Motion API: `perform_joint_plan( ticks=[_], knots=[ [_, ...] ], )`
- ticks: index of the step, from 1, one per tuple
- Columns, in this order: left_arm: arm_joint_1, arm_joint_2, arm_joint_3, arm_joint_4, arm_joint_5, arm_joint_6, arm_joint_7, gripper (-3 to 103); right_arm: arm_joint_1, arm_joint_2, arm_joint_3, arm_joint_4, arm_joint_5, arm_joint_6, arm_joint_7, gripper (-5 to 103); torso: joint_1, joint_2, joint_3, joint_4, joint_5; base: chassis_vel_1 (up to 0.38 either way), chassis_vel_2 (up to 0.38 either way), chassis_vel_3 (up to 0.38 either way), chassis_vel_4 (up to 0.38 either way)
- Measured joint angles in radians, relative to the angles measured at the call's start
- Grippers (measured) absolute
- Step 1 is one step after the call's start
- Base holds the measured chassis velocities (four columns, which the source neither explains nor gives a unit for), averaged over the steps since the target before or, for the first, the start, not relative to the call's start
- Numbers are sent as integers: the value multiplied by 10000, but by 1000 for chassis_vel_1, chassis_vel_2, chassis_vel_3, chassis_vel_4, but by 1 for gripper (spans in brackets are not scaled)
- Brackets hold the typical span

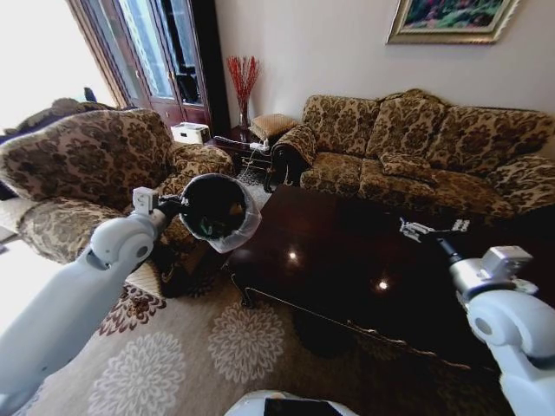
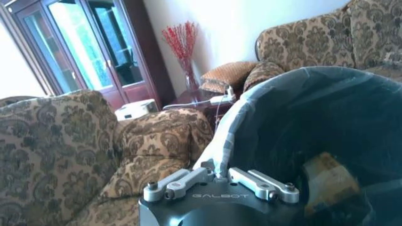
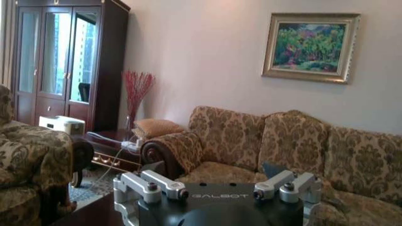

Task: Move to the front of the table and place the trash on the table into the trash bin.

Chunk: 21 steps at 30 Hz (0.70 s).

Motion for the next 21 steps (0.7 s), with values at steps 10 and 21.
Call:
perform_joint_plan(
  ticks=[10,21],
  knots=[
    [1457,-452,-1154,-757,202,-112,170,0,-655,514,257,705,-106,246,-80,100,0,0,0,-3,4,0,0,0,0],
    [1899,-235,-1283,-1081,277,-8,172,0,-828,783,281,911,-25,288,-134,100,1,0,1,-1,7,0,0,0,0]
  ],
)
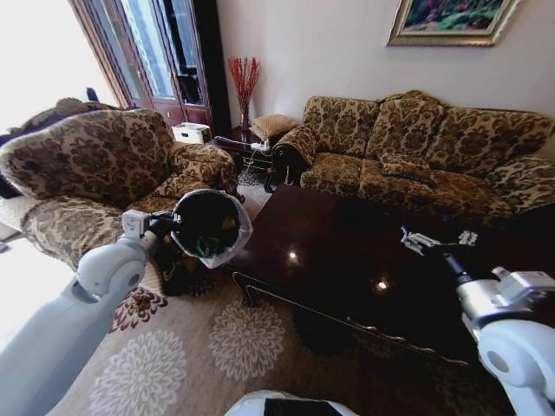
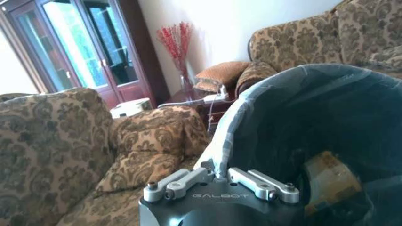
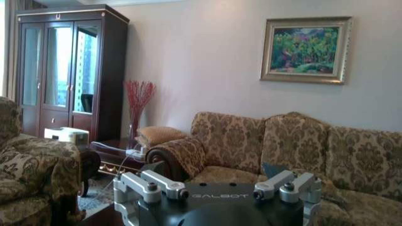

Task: Move to the front of the table and place the trash on the table into the trash bin.

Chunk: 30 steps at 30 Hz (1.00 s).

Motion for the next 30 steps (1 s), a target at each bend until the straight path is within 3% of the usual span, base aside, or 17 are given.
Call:
perform_joint_plan(
  ticks=[15,21,30],
  knots=[
    [241,-176,90,-272,-225,-32,-217,0,-310,210,120,38,-13,309,-568,100,1,-1,0,-8,0,-102,-128,-18,7],
    [358,-278,61,-347,-250,-100,-250,0,-351,262,76,-57,-162,429,-794,100,0,-1,-1,3,-6,-189,-195,189,189],
    [413,-351,61,-426,-258,-182,-277,0,-315,244,-151,-215,-440,619,-798,100,1,-1,0,-2,2,-270,-272,287,282]
  ],
)
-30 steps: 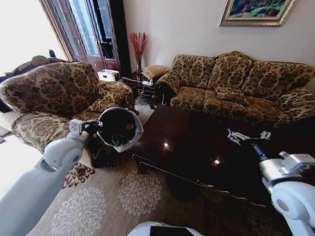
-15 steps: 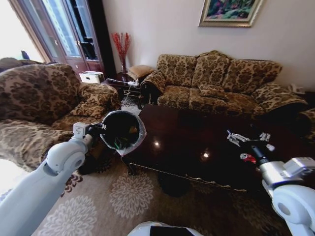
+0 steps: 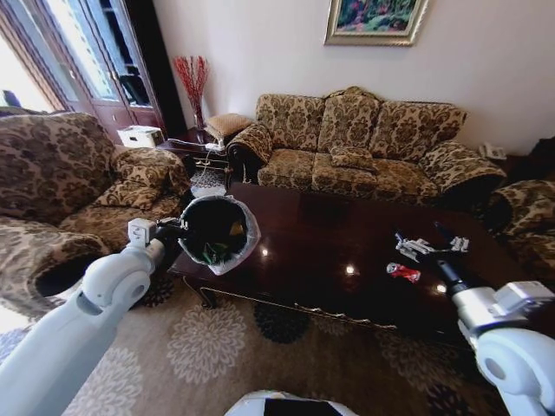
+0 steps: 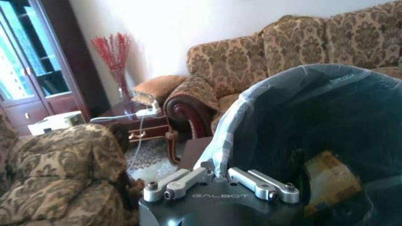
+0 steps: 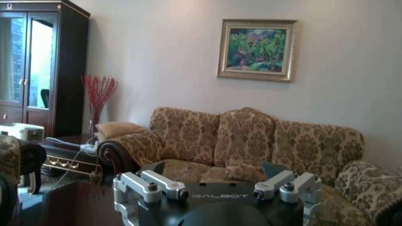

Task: Move to the front of the table and place the trash on the table into the trash bin.

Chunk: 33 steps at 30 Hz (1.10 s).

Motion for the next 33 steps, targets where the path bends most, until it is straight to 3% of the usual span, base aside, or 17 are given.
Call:
perform_joint_plan(
  ticks=[6,10,15,17,19,20,23,24,29,31,33],
  knots=[
    [105,-97,10,-76,-3,-27,-10,0,5,26,-186,-108,-179,19,-15,100,0,0,0,0,-9,-369,-356,355,345],
    [139,-144,31,-144,-6,-32,-13,0,64,-66,-778,-658,-897,66,-4,100,-1,0,0,-1,-7,-359,-366,359,369],
    [107,-137,137,-226,-38,-34,-12,0,364,-859,-1799,-2500,-2104,-225,-909,100,0,0,0,-2,4,-285,-288,274,294],
    [-7,-123,358,-256,-50,-15,-25,0,824,-1746,-2797,-3846,-2731,299,-1254,100,0,0,0,5,10,-121,-141,110,138],
    [-239,-106,636,-189,-83,35,17,0,872,-1967,-2995,-4251,-2770,681,-1231,100,0,-1,1,6,11,-83,-104,54,67],
    [-532,-93,926,-89,-131,92,171,0,896,-2218,-3158,-4677,-2711,1024,-1214,100,0,0,1,-8,8,0,0,0,0],
    [-585,-83,1048,-82,-136,112,342,0,1281,-2679,-3653,-5243,-2363,1108,-1460,100,0,0,1,-9,-15,1,5,-12,-19],
    [-552,-78,1050,-89,-141,113,367,0,1626,-2947,-4051,-5615,-2113,1186,-1648,100,0,0,0,-9,-32,3,66,-40,-58],
    [-367,25,846,-280,-280,56,202,0,3730,-3737,-6675,-7502,-1235,2182,-2207,100,0,-1,1,21,1,77,76,2,3],
    [-343,55,802,-401,-357,55,149,0,4117,-3791,-7081,-7805,-1153,2199,-2283,100,0,-1,1,20,-1,49,21,50,51],
    [-298,128,737,-771,-680,172,18,0,4952,-3818,-7932,-8497,-964,2173,-2542,100,0,-1,1,2,1,-3,10,19,27]
  ],
)
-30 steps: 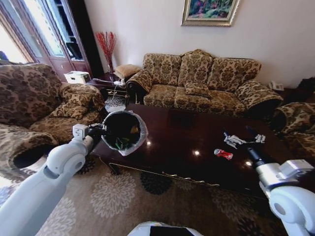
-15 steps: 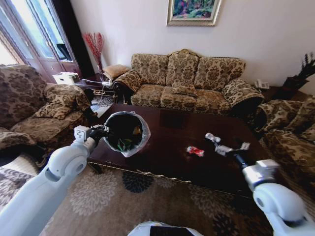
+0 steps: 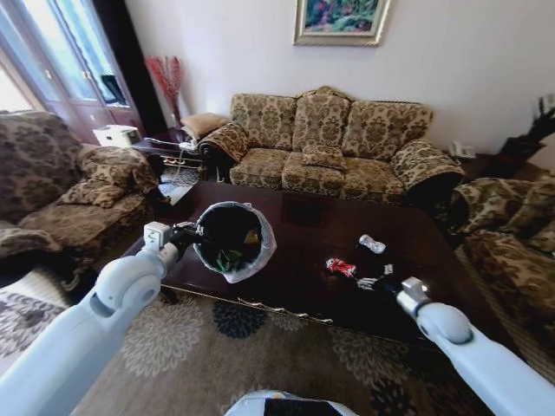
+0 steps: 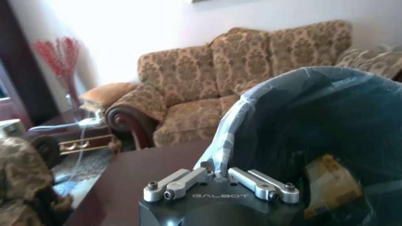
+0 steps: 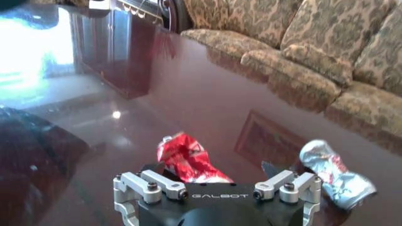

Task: Move to the front of the table and place the trash on the table into the trash bin.

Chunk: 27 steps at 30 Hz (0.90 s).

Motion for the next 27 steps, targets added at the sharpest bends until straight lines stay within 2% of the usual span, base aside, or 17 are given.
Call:
perform_joint_plan(
  ticks=[4,9,12,15,16,18,21,22,24,26,27],
  knots=[
    [22,76,2,-310,-353,163,-101,0,559,143,-440,-679,105,9,-514,100,-1,0,0,-10,-1,0,0,0,0],
    [76,106,35,-496,-509,316,-163,0,839,374,-581,-1192,271,65,-1237,100,-1,0,-1,-2,-2,0,0,0,0],
    [110,75,55,-497,-506,380,-159,0,1028,505,-727,-1509,198,278,-1444,103,-1,0,-1,-3,-5,0,0,0,0],
    [128,44,69,-472,-504,412,-150,0,1216,634,-875,-1821,45,453,-1548,100,-1,0,-1,-3,-3,0,0,0,0],
    [162,40,53,-468,-500,418,-149,0,1307,702,-944,-1959,-20,504,-1567,91,-1,0,-1,-2,-3,0,0,0,0],
    [184,44,32,-469,-500,420,-145,0,1339,731,-972,-2017,-55,524,-1570,91,-1,0,-1,-3,-4,0,0,0,0],
    [228,97,-50,-487,-499,421,-141,0,1492,868,-1081,-2296,-188,746,-1589,74,-2,0,-2,-2,-5,0,0,0,0],
    [228,97,-50,-487,-499,421,-141,0,1492,868,-1081,-2296,-188,746,-1589,74,-2,0,-2,-2,-5,0,0,0,0],
    [215,135,-52,-488,-504,421,-132,0,1566,950,-1114,-2388,-203,784,-1586,64,-2,0,-2,-1,-5,0,0,0,0],
    [198,154,-52,-487,-509,421,-126,0,1598,986,-1127,-2427,-206,798,-1574,64,-2,0,-2,-1,-4,0,0,0,0],
    [177,169,-44,-479,-512,421,-118,0,1619,1024,-1133,-2456,-209,805,-1561,59,-1,0,-2,-2,-5,0,0,0,0]
  ],
)
